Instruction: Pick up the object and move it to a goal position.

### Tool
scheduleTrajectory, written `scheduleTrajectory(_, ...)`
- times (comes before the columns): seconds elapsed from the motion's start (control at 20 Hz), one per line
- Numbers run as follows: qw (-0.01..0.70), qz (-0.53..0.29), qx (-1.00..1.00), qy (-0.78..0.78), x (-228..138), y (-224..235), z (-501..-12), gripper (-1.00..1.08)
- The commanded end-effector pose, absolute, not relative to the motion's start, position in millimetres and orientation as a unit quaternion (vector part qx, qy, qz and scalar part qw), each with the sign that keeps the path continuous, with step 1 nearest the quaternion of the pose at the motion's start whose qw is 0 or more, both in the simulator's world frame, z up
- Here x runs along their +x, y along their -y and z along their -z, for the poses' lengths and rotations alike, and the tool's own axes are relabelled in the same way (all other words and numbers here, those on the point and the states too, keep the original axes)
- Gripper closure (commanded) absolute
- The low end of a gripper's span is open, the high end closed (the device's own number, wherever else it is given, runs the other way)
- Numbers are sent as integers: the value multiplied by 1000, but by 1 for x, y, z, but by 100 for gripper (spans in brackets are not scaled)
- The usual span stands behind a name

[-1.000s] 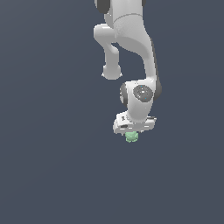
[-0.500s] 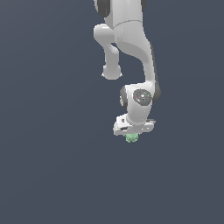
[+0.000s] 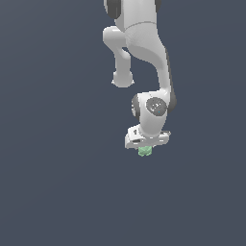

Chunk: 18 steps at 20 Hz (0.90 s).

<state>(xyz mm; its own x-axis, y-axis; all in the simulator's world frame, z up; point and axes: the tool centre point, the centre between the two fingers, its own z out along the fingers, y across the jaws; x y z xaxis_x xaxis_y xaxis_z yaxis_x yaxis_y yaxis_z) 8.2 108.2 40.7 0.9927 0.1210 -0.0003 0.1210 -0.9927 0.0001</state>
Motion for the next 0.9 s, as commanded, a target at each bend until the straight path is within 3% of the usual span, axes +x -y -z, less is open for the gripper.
scheduleTrajectory(0.0,0,0,998,-61,7,-110,-44,108)
scheduleTrajectory(0.4,0,0,998,-61,-4,-123,-76,108)
scheduleTrajectory(0.85,0,0,998,-61,-29,-155,-148,108)
